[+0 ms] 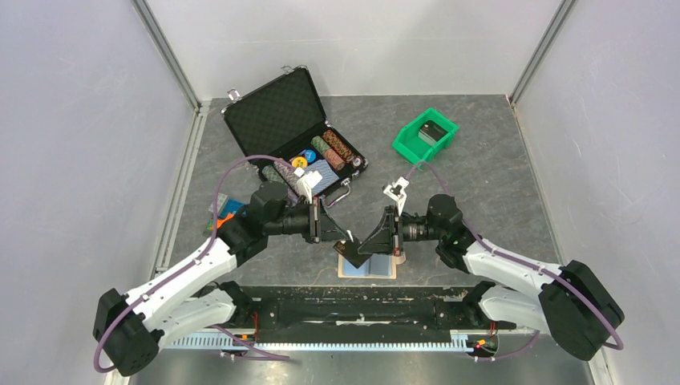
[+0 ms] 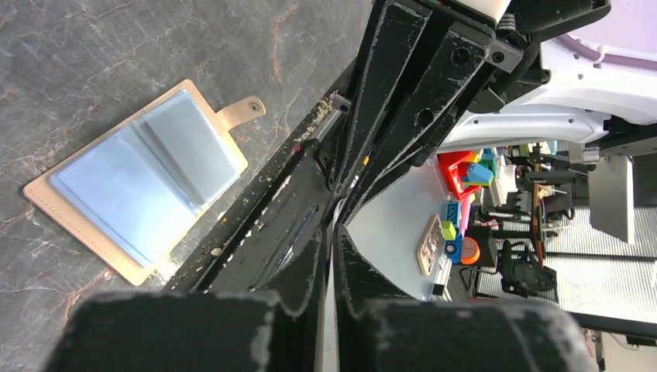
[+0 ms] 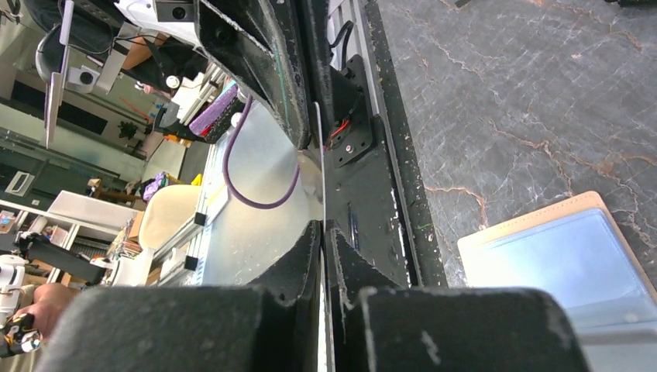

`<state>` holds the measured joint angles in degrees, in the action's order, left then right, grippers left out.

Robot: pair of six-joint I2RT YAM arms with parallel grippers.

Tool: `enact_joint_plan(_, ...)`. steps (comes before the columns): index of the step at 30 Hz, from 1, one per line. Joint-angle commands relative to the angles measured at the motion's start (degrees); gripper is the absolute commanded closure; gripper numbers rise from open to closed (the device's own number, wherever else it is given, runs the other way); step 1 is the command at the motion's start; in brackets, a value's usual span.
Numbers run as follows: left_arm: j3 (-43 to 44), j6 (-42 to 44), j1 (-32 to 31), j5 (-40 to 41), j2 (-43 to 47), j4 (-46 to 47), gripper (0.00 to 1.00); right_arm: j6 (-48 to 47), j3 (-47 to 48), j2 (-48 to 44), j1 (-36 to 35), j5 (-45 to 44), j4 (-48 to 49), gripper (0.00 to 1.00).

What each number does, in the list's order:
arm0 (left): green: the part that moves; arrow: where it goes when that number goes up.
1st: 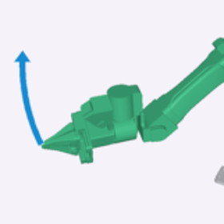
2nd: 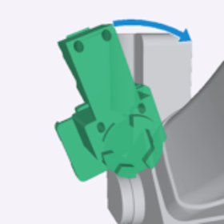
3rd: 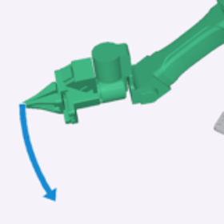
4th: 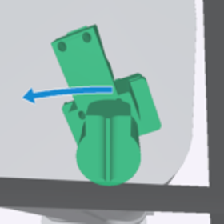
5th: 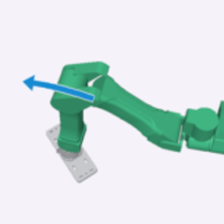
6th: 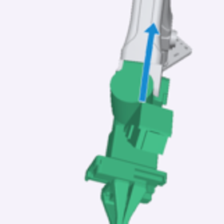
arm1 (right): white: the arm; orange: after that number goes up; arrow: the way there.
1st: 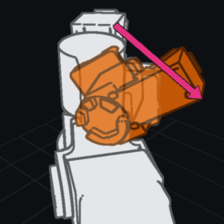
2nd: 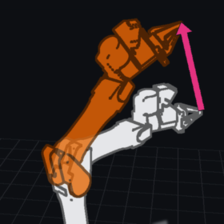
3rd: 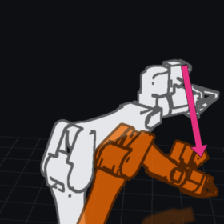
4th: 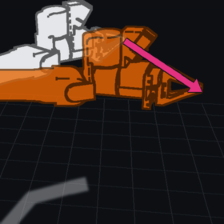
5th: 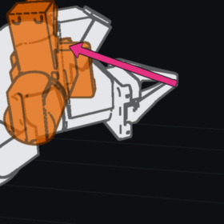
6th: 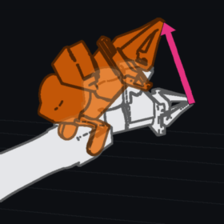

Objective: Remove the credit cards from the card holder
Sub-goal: Place the credit card in the storage box.

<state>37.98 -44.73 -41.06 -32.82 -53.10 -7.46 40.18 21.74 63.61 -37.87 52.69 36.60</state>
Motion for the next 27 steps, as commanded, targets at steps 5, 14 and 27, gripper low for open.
enact_joint_plan(5, 1.78, 0.46, 0.28, -4.07, -1.13, 2.32, 0.98, -5.0, 2.25, -3.67, 1.46, -5.06, -6.95, 0.64)
enact_joint_plan(14, -4.33, -10.92, 1.24, 7.92, 1.42, 15.96, 0.98, 12.79, -10.39, -12.88, 6.48, -16.63, 9.02, 0.37)
enact_joint_plan(27, -6.79, -16.34, 1.24, 12.84, 1.0, 27.22, 0.98, 26.21, -16.21, -11.32, 6.38, -23.53, 27.53, 0.55)
